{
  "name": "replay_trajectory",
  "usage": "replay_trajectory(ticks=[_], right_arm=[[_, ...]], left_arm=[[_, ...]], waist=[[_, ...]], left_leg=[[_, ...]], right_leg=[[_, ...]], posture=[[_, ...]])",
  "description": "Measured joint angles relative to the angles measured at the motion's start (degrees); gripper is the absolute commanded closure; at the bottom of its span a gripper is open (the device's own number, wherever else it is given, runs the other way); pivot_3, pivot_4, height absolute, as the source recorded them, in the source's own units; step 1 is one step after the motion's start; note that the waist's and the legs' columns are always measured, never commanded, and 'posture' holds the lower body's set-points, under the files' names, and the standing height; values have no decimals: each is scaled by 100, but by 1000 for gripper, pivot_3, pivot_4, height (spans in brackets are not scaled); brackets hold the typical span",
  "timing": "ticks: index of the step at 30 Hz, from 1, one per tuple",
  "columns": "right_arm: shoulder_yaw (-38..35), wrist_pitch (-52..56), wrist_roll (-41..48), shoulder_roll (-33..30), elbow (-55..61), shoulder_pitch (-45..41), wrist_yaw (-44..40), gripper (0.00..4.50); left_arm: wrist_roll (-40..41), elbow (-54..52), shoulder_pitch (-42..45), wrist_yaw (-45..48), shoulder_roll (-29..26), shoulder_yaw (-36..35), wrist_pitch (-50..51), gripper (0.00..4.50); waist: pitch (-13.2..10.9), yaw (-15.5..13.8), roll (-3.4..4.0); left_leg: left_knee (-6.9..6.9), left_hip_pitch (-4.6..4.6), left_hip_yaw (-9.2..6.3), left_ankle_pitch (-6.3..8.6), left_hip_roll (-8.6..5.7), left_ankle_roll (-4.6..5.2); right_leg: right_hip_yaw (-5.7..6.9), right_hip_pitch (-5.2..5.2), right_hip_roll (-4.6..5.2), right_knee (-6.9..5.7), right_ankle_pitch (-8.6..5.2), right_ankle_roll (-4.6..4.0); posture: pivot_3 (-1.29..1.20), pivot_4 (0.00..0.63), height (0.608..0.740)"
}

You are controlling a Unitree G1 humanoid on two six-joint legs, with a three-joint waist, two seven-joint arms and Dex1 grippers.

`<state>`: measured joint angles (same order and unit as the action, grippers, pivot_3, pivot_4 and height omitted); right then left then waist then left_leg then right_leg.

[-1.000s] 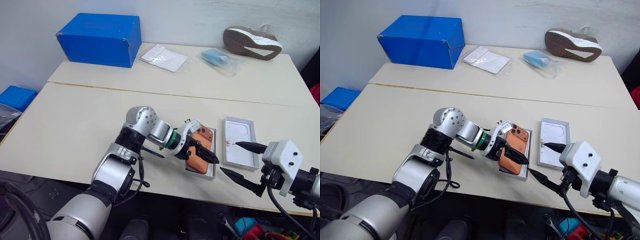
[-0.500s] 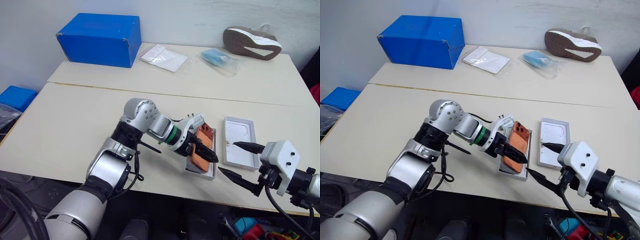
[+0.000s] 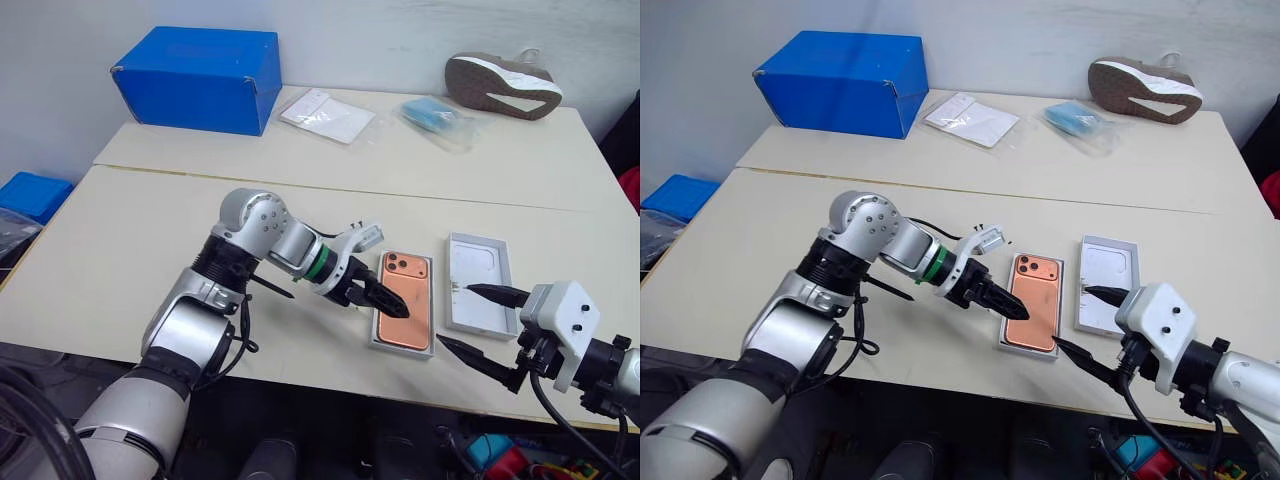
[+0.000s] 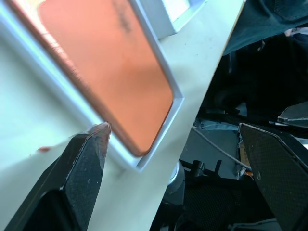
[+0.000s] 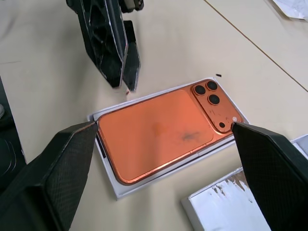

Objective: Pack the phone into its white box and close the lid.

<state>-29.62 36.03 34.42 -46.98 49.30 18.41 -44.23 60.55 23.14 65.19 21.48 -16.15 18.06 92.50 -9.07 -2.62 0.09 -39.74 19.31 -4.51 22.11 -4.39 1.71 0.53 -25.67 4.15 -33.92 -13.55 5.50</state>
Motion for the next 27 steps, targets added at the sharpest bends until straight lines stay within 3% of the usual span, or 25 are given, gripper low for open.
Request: replay_trajectory(ticks=[6, 10, 17, 20, 22, 27], right_arm=[[1, 2, 19, -3, -9, -36, -19, 0], [20, 5, 27, -11, -48, -95, -60, 0], [250, 31, 20, -13, -174, -233, -50, 0], [362, 60, 27, -14, -213, -276, -40, 560], [485, 80, 24, -14, -226, -360, -4, 1277], [1163, 78, -213, -17, -371, -713, 140, 2904]], left_arm=[[-157, -799, -123, 1135, -609, 11, -404, 9], [-1065, -1133, -428, 1984, -951, 304, -1862, 877], [-3304, -1105, -943, 3373, -1105, 1290, -5098, 3120], [-3832, -881, -958, 3623, -949, 1351, -5823, 4020], [-4203, -665, -957, 3692, -800, 1361, -6334, 4500], [-5031, 185, -799, 3698, -243, 1401, -7412, 4500]], waist=[[0, 37, 1], [1, 54, 4], [1, 47, 3], [1, 28, 3], [1, 3, 3], [0, -22, 1]], left_leg=[[1, -1, 2, 0, 1, 0], [1, -10, 7, 0, 2, 0], [5, -4, 10, 0, 2, 2], [2, -3, 11, 1, 2, 9], [1, -3, 13, 3, 2, 13], [-3, 0, 19, 3, 1, 20]], right_leg=[[0, 0, 0, 0, 0, 0], [-2, 7, 0, 6, -1, -1], [-2, 7, 0, 10, -1, -1], [-3, 7, 1, 8, 0, -1], [-4, 7, 1, 9, 0, -1], [-4, 7, 0, 10, 0, 0]], posture=[[0, 150, 740], [0, 150, 740], [0, 150, 740], [0, 150, 740], [0, 150, 740], [0, 150, 740]])
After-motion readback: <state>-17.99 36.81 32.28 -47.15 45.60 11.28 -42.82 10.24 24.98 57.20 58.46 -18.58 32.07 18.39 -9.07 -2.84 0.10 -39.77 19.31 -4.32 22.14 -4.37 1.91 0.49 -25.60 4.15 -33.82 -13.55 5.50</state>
